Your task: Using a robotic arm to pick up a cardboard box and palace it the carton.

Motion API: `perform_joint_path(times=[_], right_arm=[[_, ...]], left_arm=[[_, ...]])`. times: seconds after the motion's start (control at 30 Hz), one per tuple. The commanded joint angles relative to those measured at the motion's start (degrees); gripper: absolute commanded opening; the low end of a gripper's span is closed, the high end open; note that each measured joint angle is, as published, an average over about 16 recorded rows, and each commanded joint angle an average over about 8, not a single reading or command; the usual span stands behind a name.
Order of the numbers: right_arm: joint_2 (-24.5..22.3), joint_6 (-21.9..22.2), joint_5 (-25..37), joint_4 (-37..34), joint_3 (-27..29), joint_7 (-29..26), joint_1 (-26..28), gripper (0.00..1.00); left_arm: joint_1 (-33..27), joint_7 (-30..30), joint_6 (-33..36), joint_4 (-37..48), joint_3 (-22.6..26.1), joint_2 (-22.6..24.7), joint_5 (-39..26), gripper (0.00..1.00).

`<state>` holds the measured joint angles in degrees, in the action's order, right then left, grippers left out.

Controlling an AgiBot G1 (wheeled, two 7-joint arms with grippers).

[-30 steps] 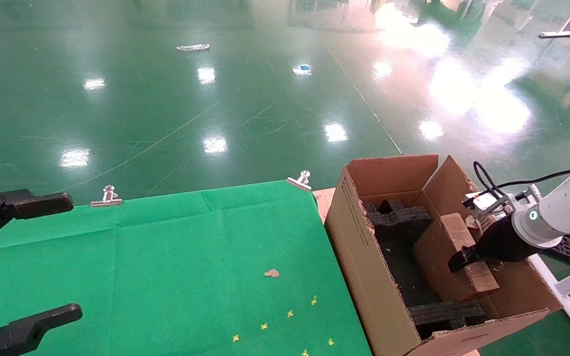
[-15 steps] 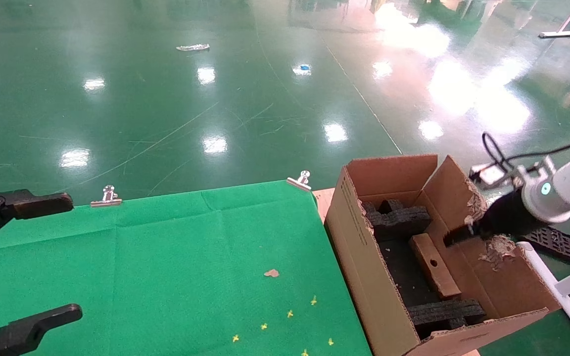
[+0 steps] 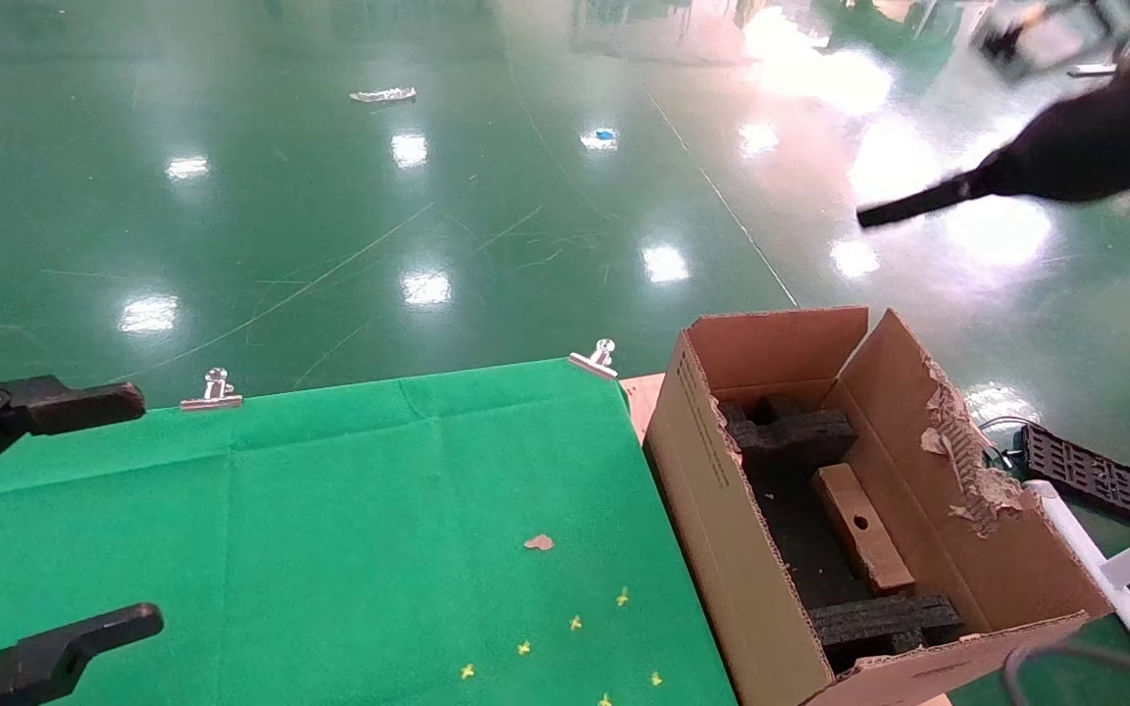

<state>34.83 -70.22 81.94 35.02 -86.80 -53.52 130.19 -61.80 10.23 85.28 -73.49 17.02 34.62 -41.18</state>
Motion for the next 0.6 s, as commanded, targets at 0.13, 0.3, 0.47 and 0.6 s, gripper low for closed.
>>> perform_joint_path(times=[0.13,0.3,0.47,0.6], right_arm=[[-3.58,-0.15,0.28,10.45,1.02,-3.26,4.31,1.0],[-5.97,1.08,0.88,17.27,1.34,-6.69,5.0,1.0],[-6.72,1.45,0.36,20.82,3.35,-6.16,3.48,1.0],[-6.46,0.53,-1.93,22.33,7.34,-3.4,-0.6,1.0]], left_arm=[[0.0,-0.01,-0.01,0.0,0.02,-0.01,0.01,1.0],[0.0,-0.01,-0.02,0.01,0.02,-0.01,0.02,1.0],[0.0,-0.03,-0.02,0.03,0.03,-0.01,0.03,1.0],[-0.01,-0.04,-0.02,0.05,0.04,-0.01,0.03,1.0]])
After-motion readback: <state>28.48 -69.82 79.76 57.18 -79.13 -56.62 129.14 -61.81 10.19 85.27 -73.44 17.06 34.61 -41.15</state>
